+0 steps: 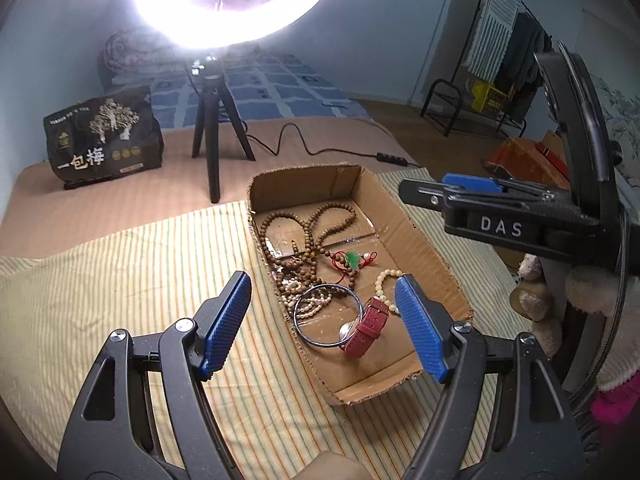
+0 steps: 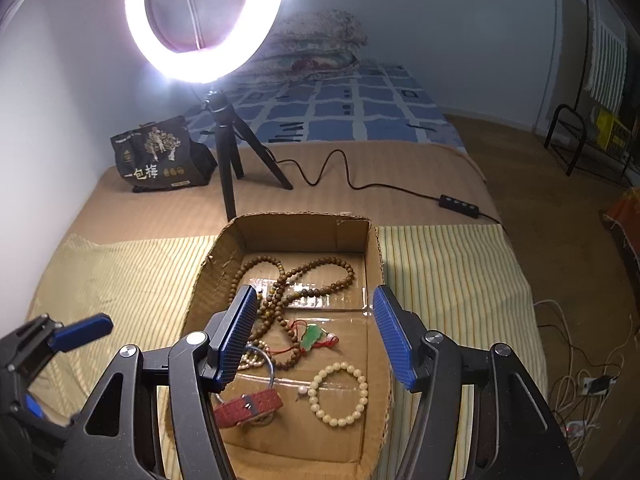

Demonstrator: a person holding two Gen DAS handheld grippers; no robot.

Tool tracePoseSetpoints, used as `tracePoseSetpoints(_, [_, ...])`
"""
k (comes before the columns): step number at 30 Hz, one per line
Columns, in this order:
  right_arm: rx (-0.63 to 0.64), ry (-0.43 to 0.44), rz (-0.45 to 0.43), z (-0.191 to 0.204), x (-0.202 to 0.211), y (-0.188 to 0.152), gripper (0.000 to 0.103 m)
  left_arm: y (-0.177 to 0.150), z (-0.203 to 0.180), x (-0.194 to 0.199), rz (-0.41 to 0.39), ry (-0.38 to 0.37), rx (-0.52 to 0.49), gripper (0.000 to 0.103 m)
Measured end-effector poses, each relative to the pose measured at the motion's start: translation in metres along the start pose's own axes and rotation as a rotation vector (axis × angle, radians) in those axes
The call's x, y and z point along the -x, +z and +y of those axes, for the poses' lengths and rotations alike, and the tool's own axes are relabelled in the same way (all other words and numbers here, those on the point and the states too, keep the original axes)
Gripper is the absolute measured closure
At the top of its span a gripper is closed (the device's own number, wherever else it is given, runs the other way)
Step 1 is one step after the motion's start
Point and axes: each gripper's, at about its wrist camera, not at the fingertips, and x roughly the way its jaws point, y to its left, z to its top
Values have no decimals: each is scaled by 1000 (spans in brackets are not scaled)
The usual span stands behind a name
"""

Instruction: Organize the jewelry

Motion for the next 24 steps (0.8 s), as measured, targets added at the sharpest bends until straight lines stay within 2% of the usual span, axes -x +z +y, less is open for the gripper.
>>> tracePoseSetpoints(4, [19,-20,-25,5,17,-3,42,-2,2,19,-30,8,-7,26])
tracePoseSetpoints(8, [32,-36,-59,11,37,-8,35,-5,3,38,-57,20,-21,26])
tracePoseSetpoints(21, [62,-45,-145,35,86,-30,31,-28,2,91,-109,40,-46,26])
tracePoseSetpoints(24, [63,-49,-163,39,93,-36,25,-33,2,101,-116,42,-45,23])
